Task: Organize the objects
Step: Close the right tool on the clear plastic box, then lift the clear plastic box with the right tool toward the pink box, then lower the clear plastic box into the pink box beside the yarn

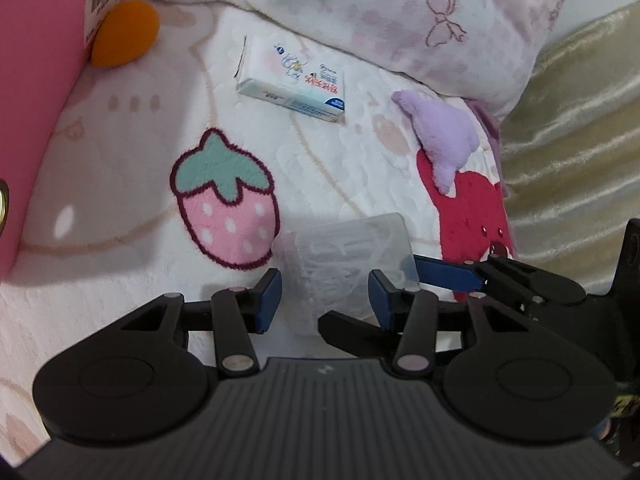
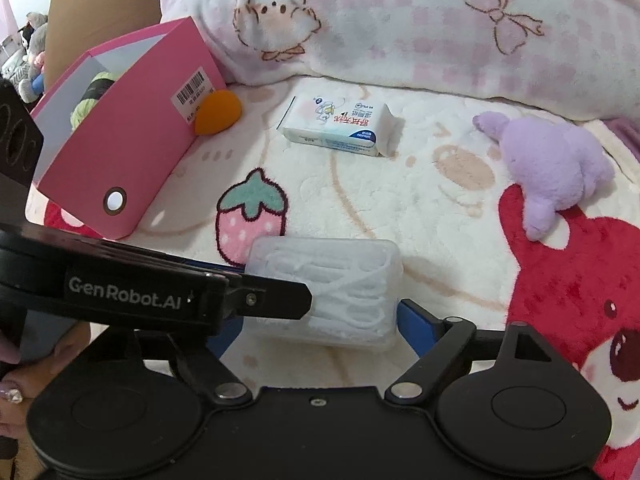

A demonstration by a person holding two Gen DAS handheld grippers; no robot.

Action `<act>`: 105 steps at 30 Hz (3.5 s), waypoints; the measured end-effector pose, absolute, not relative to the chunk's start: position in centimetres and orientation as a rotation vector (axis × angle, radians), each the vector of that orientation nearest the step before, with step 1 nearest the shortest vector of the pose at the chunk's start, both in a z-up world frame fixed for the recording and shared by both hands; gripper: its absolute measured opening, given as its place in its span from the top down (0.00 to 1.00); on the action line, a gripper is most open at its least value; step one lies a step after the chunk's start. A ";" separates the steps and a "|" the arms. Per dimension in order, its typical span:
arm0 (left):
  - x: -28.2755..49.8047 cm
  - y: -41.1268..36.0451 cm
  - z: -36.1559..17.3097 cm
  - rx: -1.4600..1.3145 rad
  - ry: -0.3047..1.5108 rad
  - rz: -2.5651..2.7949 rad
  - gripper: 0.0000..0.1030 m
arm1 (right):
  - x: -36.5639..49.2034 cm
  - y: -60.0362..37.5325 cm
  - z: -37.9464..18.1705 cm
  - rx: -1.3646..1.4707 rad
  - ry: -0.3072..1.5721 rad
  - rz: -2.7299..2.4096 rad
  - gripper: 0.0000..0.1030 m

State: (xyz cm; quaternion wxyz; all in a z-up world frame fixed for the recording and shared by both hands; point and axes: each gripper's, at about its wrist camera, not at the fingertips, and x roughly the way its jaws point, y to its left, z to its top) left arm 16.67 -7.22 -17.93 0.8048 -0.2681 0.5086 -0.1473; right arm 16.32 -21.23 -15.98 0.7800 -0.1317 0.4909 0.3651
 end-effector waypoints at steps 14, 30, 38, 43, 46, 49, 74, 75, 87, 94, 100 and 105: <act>16.8 -7.9 -18.1 -0.566 1.081 -0.294 0.54 | 17.3 -20.7 -17.2 -0.291 1.086 0.774 0.07; 15.3 -8.4 -16.9 -0.564 1.083 -0.278 0.54 | 16.0 -21.3 -16.0 -0.342 1.067 0.808 0.08; 13.6 -8.2 -14.7 -0.535 1.049 -0.251 0.55 | 15.3 -22.2 -14.2 -0.254 1.088 0.851 0.08; 12.2 -7.7 -13.7 -0.533 1.025 -0.224 0.54 | 14.1 -22.1 -13.3 -0.275 1.089 0.909 0.08; 11.5 -7.3 -12.9 -0.550 1.025 -0.235 0.55 | 13.5 -22.7 -12.1 -0.265 1.048 0.928 0.09; 10.6 -7.1 -12.0 -0.550 1.014 -0.246 0.56 | 13.4 -23.2 -11.1 -0.236 1.053 0.937 0.13; 2.1 -3.9 -3.3 -0.462 0.937 -0.234 0.56 | 7.2 -22.9 -5.4 -0.156 1.132 0.961 0.35; 1.9 -3.8 -3.0 -0.457 0.932 -0.234 0.56 | 6.9 -22.8 -5.2 -0.161 1.123 0.961 0.35; -1.2 -1.7 -0.9 -0.439 0.885 -0.211 0.55 | 3.4 -20.9 -2.8 -0.169 1.060 0.947 0.35; -2.9 0.5 0.8 -0.444 0.856 -0.190 0.55 | 2.0 -19.2 -1.1 -0.167 1.040 0.981 0.35; -3.5 2.6 2.8 -0.430 0.825 -0.176 0.55 | 1.3 -17.8 0.6 -0.129 0.991 1.017 0.35; -3.6 4.5 4.3 -0.416 0.791 -0.172 0.55 | 1.1 -16.0 2.0 -0.128 0.955 1.031 0.35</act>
